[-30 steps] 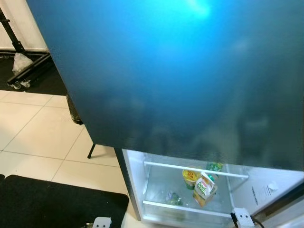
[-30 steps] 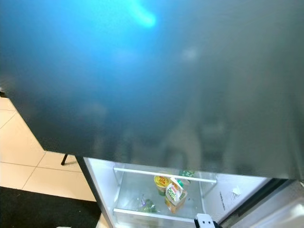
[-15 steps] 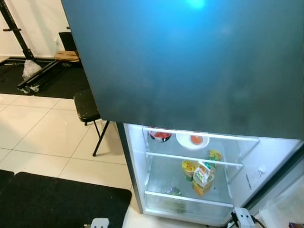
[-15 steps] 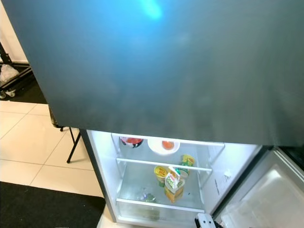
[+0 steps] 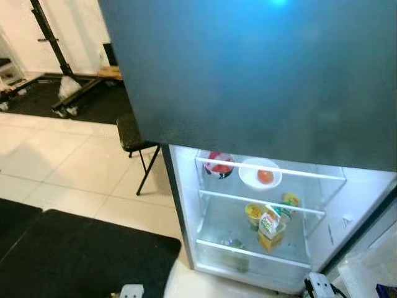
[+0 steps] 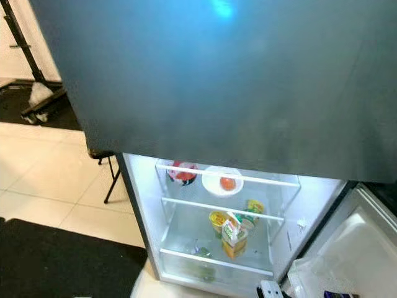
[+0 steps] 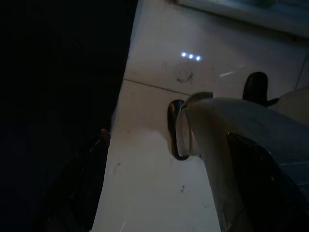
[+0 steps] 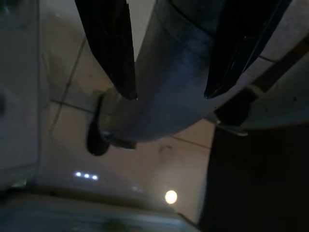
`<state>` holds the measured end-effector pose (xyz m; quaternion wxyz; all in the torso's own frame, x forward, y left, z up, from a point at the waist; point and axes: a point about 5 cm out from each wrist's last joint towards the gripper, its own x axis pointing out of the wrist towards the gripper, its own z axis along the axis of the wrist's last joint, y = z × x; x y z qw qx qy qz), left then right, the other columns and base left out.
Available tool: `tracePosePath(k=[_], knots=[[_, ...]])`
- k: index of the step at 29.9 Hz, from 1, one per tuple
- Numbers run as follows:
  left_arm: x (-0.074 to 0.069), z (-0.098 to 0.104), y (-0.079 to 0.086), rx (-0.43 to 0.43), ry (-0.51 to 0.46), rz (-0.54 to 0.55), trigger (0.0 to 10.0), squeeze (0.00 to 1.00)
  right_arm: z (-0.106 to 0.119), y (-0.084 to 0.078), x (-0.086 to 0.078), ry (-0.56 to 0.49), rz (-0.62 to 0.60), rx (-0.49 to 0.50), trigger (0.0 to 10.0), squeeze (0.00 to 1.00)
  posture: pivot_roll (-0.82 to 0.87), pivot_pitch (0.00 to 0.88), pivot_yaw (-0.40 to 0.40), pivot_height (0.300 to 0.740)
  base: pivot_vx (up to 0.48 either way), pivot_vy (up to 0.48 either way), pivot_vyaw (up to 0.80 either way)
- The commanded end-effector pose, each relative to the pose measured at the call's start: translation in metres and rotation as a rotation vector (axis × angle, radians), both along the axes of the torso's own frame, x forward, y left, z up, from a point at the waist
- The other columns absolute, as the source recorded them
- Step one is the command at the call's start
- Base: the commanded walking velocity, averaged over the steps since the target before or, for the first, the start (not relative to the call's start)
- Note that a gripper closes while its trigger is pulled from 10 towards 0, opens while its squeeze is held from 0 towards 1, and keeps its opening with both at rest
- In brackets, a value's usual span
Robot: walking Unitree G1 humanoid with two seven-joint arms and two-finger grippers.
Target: Restocking fridge
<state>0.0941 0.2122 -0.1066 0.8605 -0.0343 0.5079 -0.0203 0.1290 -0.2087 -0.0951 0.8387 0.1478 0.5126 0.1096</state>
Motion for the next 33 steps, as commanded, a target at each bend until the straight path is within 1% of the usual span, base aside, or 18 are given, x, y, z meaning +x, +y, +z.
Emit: tracePosePath(k=[1,5,9,15,19,24,33], knots=[[-0.0108,-0.0041,-0.0057,-0.014,0.054,-0.026,10.0,0.00,-0.0037,0.0006,-0.0103,0.045,0.021,-0.005,10.0,0.00,-0.07,0.000,-0.015,0.740,-0.307,0.000,0.00],[-0.0110,-0.0041,-0.0057,-0.014,0.054,-0.023,10.0,0.00,-0.0038,-0.0001,-0.0116,0.047,0.021,-0.006,10.0,0.00,-0.07,0.000,-0.015,0.740,-0.293,0.000,0.00],[-0.0110,-0.0041,-0.0053,-0.006,0.054,-0.022,10.0,0.00,-0.0039,0.0006,-0.0132,0.046,0.033,0.009,10.0,0.00,-0.07,0.000,-0.014,0.740,0.000,0.000,0.00],[-0.0114,-0.0041,-0.0038,0.003,0.056,-0.017,10.0,0.00,-0.0040,0.0000,-0.0135,0.047,0.034,0.004,10.0,0.00,-0.07,0.000,-0.014,0.740,0.000,0.000,0.00],[-0.0121,-0.0041,-0.0032,-0.022,0.055,0.019,10.0,0.00,-0.0040,-0.0009,-0.0142,0.049,0.033,0.004,10.0,0.00,-0.07,0.000,-0.016,0.740,0.000,0.000,0.00],[-0.0120,-0.0041,-0.0028,-0.019,0.056,0.017,10.0,0.00,-0.0039,-0.0016,-0.0145,0.049,0.033,0.002,10.0,0.00,-0.07,0.000,-0.018,0.740,0.000,0.000,0.00],[-0.0117,-0.0043,-0.0039,-0.009,0.059,0.001,10.0,0.00,-0.0038,-0.0012,-0.0145,0.048,0.029,0.010,10.0,0.00,-0.08,0.000,-0.017,0.740,0.000,0.441,0.00]])
